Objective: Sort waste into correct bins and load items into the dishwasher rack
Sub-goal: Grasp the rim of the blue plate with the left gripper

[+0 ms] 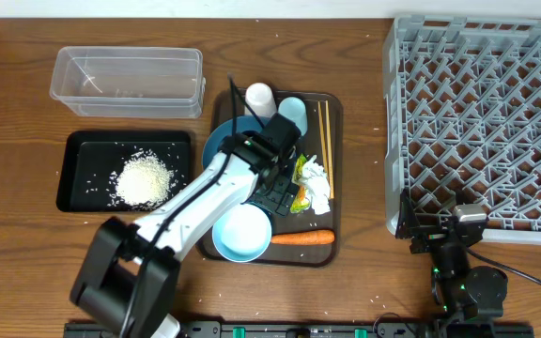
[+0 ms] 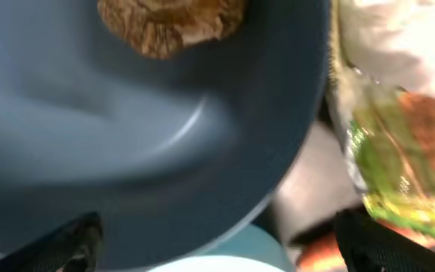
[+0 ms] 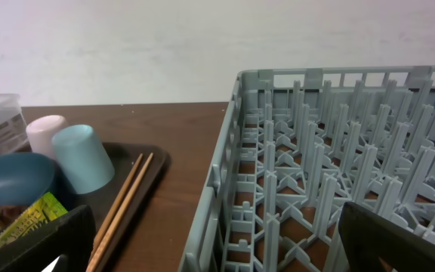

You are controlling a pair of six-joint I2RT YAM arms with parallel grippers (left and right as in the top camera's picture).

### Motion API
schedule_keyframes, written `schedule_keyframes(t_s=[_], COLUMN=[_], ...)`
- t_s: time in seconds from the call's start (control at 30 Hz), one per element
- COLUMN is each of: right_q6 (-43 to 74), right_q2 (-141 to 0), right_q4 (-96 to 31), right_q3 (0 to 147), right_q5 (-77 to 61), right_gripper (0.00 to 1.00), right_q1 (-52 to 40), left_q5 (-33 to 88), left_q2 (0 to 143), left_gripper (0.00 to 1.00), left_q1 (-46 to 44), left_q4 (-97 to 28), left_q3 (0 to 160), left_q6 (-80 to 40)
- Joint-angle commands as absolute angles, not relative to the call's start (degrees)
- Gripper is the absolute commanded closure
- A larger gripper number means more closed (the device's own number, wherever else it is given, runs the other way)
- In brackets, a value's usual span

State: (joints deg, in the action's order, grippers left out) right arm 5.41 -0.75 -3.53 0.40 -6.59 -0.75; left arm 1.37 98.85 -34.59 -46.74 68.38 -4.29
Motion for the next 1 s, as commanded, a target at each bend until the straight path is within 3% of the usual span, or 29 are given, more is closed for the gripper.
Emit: schedule_keyframes(t_s=[0.0,0.5,0.6,0.77,0.97], right_q6=[5.06,5.06,5.06,5.06,5.06], right_q2=[-0.8,-0.8,-0.8,-0.8,-0.8], right_q4=[-3.7,-3.7,-3.7,-3.7,-3.7], right_q3=[0.32,0.32,0.32,0.32,0.32], right_q5=[-6.39,-6.39,-6.39,-6.39,-6.39], right_gripper=[0.01,0.01,0.01,0.01,0.01], right_q1=[-0.16,-0.16,-0.16,-0.16,-0.19], left_q5=[-0.49,-0.71,-0.71,-0.69,-0.69], left_q2=[100.2,106.17,106.67,106.72,106.76], left_gripper=[0.02,0.03,0.08,0.41,0.44], left_q1=[-34.46,-34.46,-34.46,-34.46,-34.46], left_q4=[-45.12,-40.71,-40.1,-39.38,-38.94], left_q3=[68.84,68.62,68.62,68.58,68.23], left_q6=[-1.87,0.4,0.38,0.38,0.38])
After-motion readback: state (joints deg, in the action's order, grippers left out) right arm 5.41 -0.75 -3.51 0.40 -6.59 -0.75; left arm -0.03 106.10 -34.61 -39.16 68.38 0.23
